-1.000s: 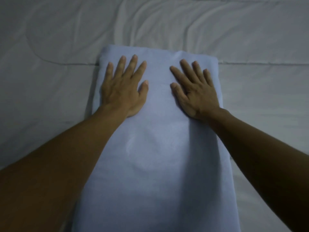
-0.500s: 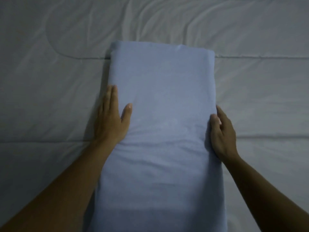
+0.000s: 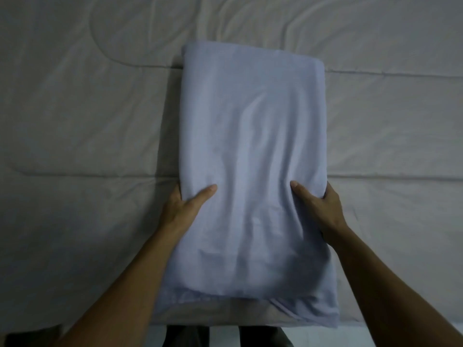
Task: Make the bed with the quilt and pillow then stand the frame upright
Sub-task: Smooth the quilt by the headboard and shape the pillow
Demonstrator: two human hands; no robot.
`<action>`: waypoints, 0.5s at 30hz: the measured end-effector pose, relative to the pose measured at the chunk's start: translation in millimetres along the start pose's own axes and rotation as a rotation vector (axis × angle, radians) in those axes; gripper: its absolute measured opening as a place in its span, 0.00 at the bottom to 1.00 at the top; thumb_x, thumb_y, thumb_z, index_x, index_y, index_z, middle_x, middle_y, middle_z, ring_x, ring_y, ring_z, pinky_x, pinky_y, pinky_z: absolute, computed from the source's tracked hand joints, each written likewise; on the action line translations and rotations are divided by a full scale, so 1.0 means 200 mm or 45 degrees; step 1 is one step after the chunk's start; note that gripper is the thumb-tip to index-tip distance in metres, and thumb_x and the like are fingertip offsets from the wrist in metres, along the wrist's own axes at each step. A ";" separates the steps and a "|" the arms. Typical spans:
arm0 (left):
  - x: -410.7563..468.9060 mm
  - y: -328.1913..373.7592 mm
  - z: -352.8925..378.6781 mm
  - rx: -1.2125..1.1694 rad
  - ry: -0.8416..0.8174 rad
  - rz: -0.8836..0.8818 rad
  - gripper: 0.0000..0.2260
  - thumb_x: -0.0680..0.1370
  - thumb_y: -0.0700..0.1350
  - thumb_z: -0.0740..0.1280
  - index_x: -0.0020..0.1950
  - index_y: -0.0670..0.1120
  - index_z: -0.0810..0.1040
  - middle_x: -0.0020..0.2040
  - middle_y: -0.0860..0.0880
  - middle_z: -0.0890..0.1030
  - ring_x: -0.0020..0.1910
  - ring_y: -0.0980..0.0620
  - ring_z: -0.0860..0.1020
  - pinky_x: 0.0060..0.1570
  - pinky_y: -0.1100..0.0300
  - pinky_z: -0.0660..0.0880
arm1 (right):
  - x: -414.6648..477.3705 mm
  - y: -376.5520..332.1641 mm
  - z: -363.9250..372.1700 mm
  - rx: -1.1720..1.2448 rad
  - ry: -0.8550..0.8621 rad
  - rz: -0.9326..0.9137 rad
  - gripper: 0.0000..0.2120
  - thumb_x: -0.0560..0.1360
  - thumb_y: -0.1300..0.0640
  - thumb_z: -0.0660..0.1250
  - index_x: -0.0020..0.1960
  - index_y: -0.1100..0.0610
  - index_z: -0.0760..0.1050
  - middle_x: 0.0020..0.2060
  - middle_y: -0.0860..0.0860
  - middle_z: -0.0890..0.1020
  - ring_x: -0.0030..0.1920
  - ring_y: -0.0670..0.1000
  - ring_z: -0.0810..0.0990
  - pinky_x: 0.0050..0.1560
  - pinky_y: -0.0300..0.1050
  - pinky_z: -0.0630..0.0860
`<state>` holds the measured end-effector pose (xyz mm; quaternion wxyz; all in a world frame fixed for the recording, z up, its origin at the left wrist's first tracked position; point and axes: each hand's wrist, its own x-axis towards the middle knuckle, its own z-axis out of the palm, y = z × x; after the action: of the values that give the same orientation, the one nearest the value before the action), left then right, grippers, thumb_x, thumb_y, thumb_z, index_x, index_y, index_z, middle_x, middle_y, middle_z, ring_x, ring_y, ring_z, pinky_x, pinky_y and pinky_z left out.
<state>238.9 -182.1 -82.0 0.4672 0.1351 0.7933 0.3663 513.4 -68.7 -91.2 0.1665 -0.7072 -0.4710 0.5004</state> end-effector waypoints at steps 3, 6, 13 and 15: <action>-0.05 0.07 -0.10 0.027 -0.061 0.054 0.26 0.65 0.52 0.81 0.59 0.54 0.77 0.55 0.55 0.82 0.55 0.52 0.81 0.56 0.57 0.77 | -0.10 -0.04 0.01 -0.050 0.043 -0.053 0.40 0.66 0.34 0.76 0.72 0.50 0.71 0.64 0.49 0.80 0.60 0.55 0.80 0.61 0.58 0.79; -0.13 0.18 -0.28 0.090 -0.100 0.158 0.35 0.63 0.50 0.83 0.67 0.53 0.74 0.60 0.55 0.78 0.60 0.53 0.78 0.59 0.58 0.74 | -0.28 -0.09 0.03 0.025 0.055 -0.083 0.36 0.69 0.37 0.76 0.71 0.53 0.72 0.62 0.51 0.81 0.58 0.56 0.81 0.59 0.55 0.81; -0.48 0.40 -0.77 0.347 -0.217 0.366 0.43 0.63 0.52 0.82 0.74 0.52 0.68 0.67 0.59 0.73 0.65 0.55 0.74 0.65 0.57 0.71 | -0.85 -0.25 0.20 0.259 0.062 -0.111 0.27 0.73 0.48 0.76 0.68 0.59 0.76 0.58 0.53 0.83 0.56 0.54 0.83 0.57 0.51 0.81; -0.60 0.44 -0.90 0.404 -0.149 0.452 0.39 0.67 0.48 0.80 0.75 0.51 0.66 0.66 0.57 0.72 0.66 0.55 0.71 0.62 0.64 0.66 | -0.99 -0.32 0.25 0.293 0.051 -0.127 0.26 0.73 0.50 0.76 0.66 0.59 0.76 0.55 0.51 0.83 0.55 0.54 0.83 0.56 0.49 0.80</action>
<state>140.7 -269.3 111.0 0.4134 0.3651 0.7763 0.3051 427.4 -213.5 40.5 0.2807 -0.6690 -0.4415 0.5279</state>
